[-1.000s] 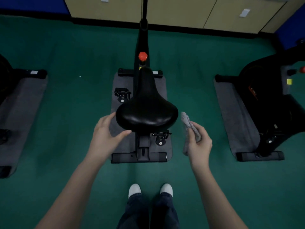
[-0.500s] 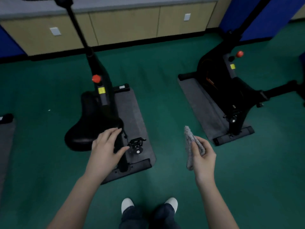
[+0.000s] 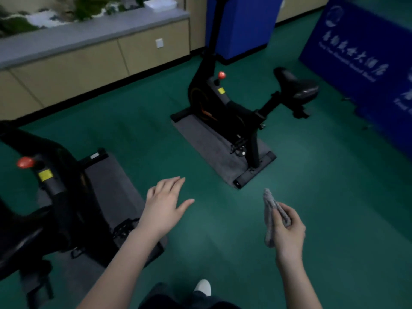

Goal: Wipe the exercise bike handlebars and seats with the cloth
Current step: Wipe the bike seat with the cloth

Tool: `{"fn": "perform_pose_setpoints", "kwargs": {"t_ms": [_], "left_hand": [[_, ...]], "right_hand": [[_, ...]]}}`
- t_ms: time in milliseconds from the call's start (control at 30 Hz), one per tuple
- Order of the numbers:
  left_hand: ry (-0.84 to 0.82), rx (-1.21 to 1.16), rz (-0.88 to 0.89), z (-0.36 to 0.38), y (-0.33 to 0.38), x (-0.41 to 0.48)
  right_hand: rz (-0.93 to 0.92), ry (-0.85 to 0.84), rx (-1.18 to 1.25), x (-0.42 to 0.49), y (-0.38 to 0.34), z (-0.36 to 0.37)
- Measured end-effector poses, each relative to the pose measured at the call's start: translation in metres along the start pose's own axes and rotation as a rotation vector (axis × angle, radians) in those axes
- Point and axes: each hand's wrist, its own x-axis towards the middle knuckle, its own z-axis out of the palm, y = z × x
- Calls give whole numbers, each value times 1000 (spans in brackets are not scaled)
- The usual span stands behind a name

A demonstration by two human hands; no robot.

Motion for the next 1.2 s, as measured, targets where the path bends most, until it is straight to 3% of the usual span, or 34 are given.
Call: {"fn": "perform_pose_setpoints", "kwargs": {"t_ms": [233,533,833,1200], "left_hand": [[-56,37,175,20,79,67],[-118,17,281,50,149,188],[-188,-30,310,72,214,324],[-219,-66,239,103,311,408]], "right_hand": [[101,155,82,46,5,-53],[89,172,66,149,-24,-58],[34,175,-17,263,-64,-58],[95,192,44,382,-57,-117]]}}
